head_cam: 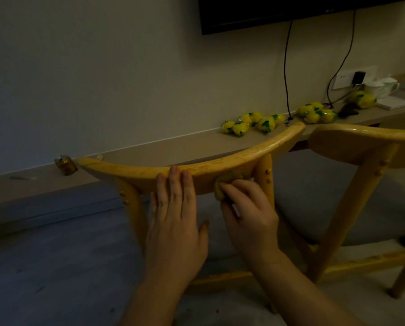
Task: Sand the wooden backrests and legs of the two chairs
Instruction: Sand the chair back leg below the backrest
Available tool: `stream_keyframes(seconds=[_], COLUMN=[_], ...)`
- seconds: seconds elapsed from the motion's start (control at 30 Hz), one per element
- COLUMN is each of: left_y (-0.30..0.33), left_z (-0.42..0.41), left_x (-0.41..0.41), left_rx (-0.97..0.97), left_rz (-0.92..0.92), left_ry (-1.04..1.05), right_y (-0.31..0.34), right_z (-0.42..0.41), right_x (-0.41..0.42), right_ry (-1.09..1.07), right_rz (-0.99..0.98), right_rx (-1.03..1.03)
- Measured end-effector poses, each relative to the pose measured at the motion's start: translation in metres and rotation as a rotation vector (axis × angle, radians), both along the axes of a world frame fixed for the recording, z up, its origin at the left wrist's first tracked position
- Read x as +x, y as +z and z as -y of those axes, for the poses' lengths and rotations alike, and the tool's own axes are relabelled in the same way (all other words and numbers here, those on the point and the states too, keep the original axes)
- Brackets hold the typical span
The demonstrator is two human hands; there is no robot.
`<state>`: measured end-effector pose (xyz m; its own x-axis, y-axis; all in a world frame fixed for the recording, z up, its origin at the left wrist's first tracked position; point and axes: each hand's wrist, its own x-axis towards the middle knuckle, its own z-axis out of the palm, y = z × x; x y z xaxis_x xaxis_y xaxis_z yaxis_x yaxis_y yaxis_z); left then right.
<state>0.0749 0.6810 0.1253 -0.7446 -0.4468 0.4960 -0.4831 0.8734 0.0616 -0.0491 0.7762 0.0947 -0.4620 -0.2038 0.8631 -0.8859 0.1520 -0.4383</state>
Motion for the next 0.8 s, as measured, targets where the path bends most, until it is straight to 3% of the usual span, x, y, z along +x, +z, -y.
stream_keyframes(seconds=[0.07,0.2,0.43,0.7,0.8], left_y=[0.0,-0.003,-0.005,-0.007,-0.007], left_z=[0.0,0.002,0.002,0.002,-0.001], left_x=[-0.001,-0.003,-0.004,-0.006,-0.008], left_rx=[-0.001,-0.004,0.001,-0.012,0.012], left_rz=[-0.011,-0.035,-0.039,-0.05,-0.07], left_ry=[-0.003,0.0,-0.003,0.012,-0.005], right_y=[0.001,-0.001,-0.008,-0.006,-0.011], right_z=[0.001,-0.007,0.005,0.002,0.013], right_x=[0.0,-0.006,0.008,0.004,0.018], right_ry=[0.011,-0.138,-0.175,-0.193,-0.076], right_rz=[-0.025,0.184,0.308,0.28,0.234], right_rx=[0.045,0.007,0.002,-0.052,0.048])
